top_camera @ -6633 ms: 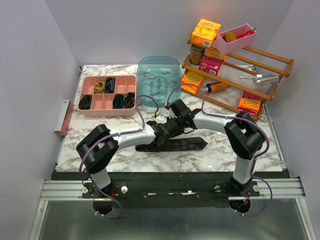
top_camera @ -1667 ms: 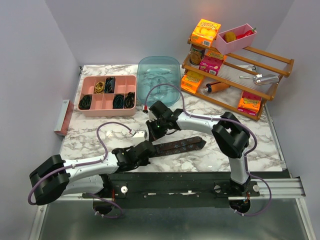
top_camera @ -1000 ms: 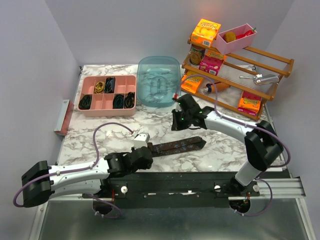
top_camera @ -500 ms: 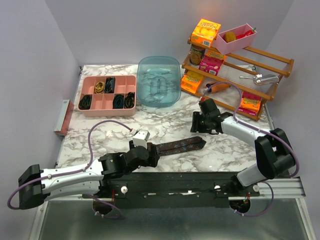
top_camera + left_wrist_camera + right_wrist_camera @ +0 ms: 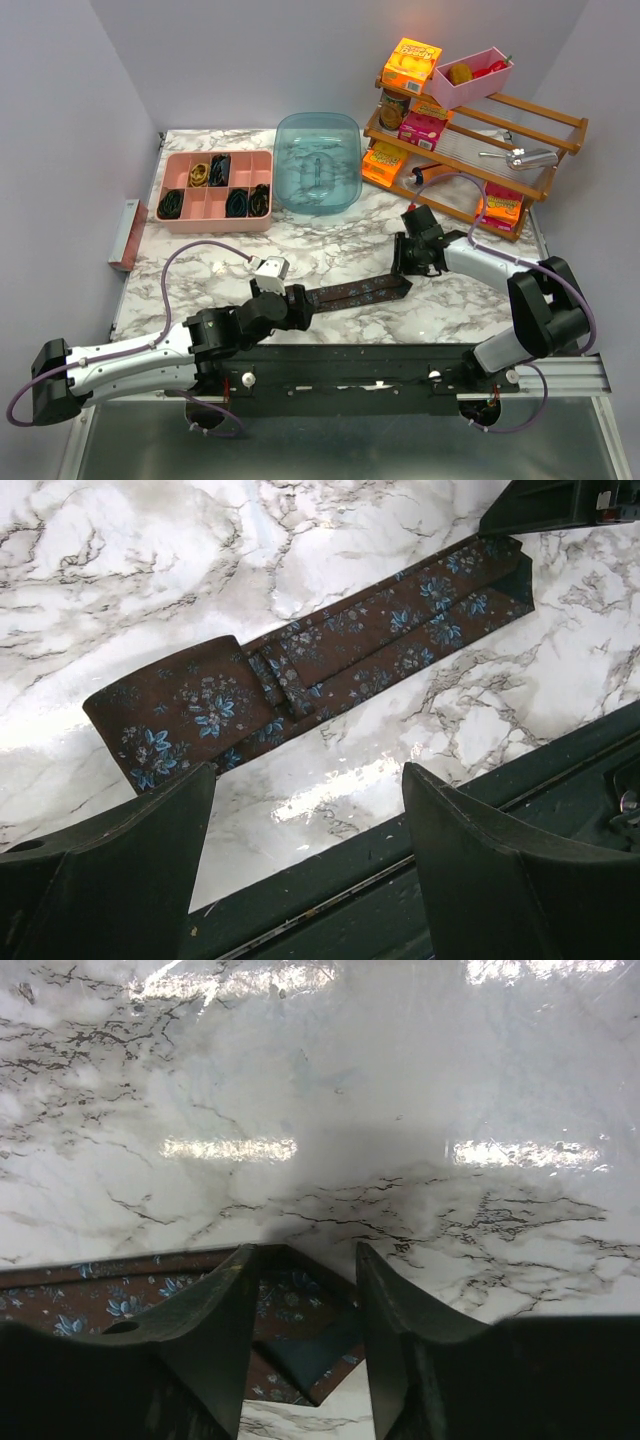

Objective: Roll the ties
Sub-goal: Roll the tie at the center of the board.

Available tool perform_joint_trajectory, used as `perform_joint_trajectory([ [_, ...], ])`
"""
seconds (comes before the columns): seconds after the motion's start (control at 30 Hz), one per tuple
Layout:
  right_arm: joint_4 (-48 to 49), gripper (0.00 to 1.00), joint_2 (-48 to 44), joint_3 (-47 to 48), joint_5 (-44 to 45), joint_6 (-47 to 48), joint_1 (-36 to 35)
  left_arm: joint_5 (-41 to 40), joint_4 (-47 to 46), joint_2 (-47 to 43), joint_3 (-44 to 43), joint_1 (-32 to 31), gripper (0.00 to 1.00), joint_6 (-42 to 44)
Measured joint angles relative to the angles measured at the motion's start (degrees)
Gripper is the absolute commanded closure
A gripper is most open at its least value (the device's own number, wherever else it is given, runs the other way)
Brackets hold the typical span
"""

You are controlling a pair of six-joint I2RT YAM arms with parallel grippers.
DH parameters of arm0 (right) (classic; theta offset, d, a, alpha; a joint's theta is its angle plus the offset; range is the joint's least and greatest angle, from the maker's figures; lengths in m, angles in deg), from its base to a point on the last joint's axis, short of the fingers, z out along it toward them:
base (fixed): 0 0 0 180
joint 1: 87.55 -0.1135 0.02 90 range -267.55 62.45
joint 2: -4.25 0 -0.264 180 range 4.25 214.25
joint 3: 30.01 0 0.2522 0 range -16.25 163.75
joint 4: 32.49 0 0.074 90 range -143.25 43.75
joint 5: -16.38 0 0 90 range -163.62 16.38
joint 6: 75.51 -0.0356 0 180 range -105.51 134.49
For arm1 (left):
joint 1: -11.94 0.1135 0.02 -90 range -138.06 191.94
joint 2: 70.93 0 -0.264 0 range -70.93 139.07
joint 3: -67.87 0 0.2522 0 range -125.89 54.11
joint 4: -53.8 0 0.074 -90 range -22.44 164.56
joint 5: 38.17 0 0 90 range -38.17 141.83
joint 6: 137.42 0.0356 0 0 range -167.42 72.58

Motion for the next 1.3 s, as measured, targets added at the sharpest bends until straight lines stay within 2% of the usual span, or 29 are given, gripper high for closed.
perform_joint_trajectory([
  [0.03, -0.1, 0.62, 0.0, 0.0, 0.0, -0.1, 0.0, -0.1, 0.2, 0.0, 0.0, 0.0, 0.14, 0.0],
  [0.07, -0.2, 0.74, 0.0, 0.0, -0.1, -0.2, 0.0, -0.2, 0.2, 0.1, 0.0, 0.0, 0.14, 0.0],
  [0.17, -0.3, 0.94, -0.2, -0.1, -0.8, -0.6, 0.0, -0.2, 0.2, 0.4, 0.0, 0.0, 0.14, 0.1],
  [0.27, -0.5, 1.0, -1.4, -0.5, -2.3, -0.7, 0.0, -0.2, 0.2, 1.0, 0.0, 0.0, 0.14, 0.2],
  [0.53, -1.6, 0.99, -6.3, -0.9, -5.4, -0.7, 0.0, -0.6, 0.2, 1.1, 0.0, 0.0, 0.14, 0.2],
  [0.7, -2.2, 0.96, -7.2, -2.7, -5.7, -0.6, 0.0, -0.7, 0.2, 1.1, 0.0, 0.0, 0.14, 0.2],
  [1.0, -2.1, 0.94, -7.1, -2.5, -10.0, 0.5, -0.6, -2.1, 1.6, 0.7, 0.0, 0.0, 0.05, -0.5],
  [1.17, -1.9, 0.95, -4.8, 2.5, -11.5, 1.2, -4.8, -2.8, 4.7, 0.7, -1.1, 0.6, 0.02, -2.8],
  [1.3, -1.5, 0.96, -0.5, 9.5, -12.0, 1.4, -11.2, -1.6, 6.0, 1.9, -2.6, 4.6, 0.02, -4.4],
])
